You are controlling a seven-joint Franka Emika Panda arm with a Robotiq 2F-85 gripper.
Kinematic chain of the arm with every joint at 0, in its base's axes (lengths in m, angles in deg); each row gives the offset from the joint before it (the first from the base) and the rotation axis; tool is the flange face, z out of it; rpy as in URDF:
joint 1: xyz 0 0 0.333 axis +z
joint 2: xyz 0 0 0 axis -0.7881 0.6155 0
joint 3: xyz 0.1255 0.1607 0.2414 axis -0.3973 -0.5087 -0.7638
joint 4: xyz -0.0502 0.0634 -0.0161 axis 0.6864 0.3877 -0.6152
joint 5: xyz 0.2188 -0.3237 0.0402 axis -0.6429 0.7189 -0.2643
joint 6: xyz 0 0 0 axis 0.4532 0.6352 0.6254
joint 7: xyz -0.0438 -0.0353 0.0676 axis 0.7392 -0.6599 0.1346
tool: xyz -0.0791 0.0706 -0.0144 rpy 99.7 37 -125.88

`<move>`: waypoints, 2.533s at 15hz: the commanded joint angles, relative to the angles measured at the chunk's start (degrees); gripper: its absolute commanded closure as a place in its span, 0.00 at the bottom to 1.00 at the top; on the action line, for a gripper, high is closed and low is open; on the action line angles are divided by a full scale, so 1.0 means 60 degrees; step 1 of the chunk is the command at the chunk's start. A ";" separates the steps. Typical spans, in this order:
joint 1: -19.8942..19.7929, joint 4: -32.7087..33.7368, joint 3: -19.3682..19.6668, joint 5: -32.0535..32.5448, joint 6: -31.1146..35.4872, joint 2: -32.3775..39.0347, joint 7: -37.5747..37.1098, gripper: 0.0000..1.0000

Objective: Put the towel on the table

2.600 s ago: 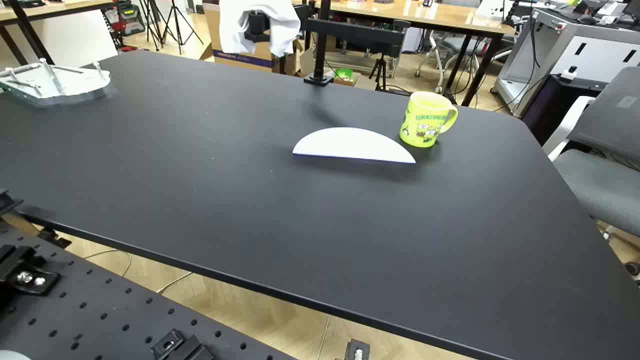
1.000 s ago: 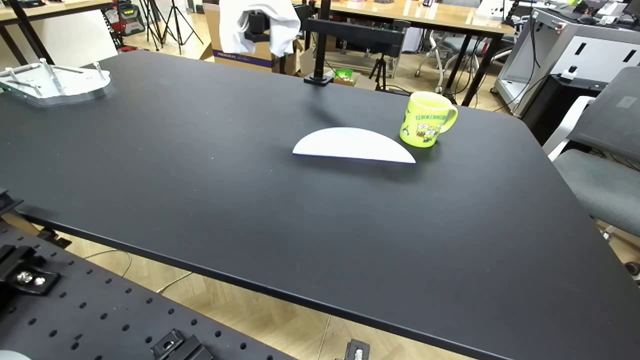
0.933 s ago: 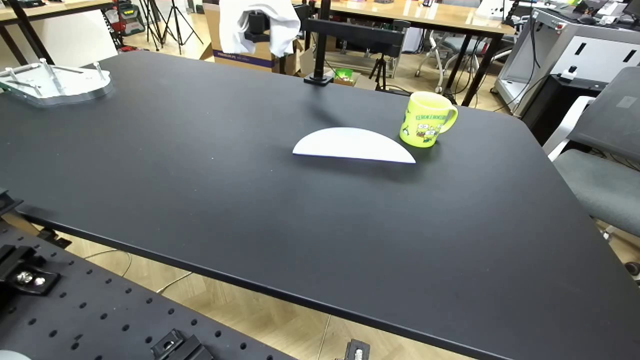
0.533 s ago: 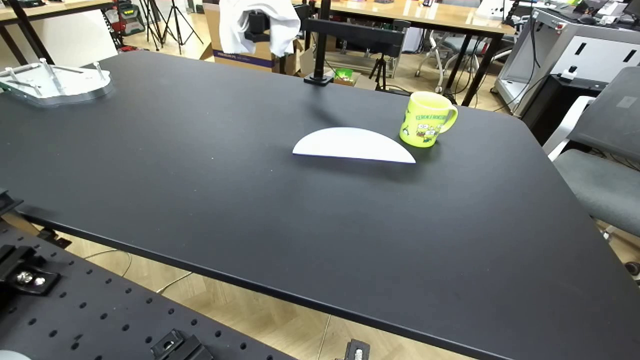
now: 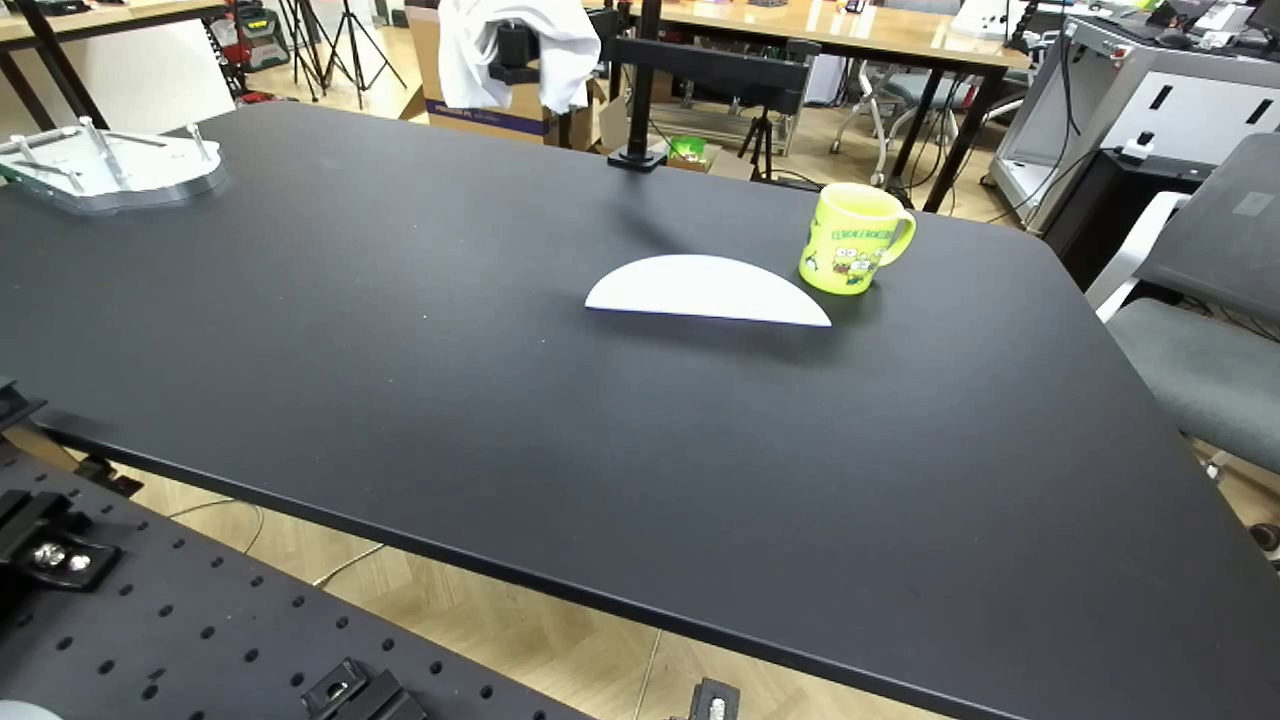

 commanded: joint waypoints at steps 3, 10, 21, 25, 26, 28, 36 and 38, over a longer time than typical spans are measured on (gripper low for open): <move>-0.0003 0.0535 0.0102 -0.0258 -0.0775 0.0410 -0.0015 0.00; -0.0056 0.0710 0.0189 -0.0195 -0.1205 0.0637 0.0113 0.47; -0.0083 0.0944 0.0225 -0.0228 -0.1587 0.0772 0.0715 1.00; -0.0056 0.0760 0.0203 -0.0221 -0.1548 0.0427 0.0815 1.00; -0.0049 0.0693 0.0199 -0.0207 -0.1530 0.0288 0.0790 1.00; -0.0030 0.0538 0.0186 -0.0133 -0.1512 -0.0076 0.0695 1.00; -0.0162 -0.0591 0.0155 0.0473 -0.1379 -0.2457 -0.0104 1.00; -0.0323 -0.0952 0.0232 0.0518 -0.1274 -0.3079 -0.0367 1.00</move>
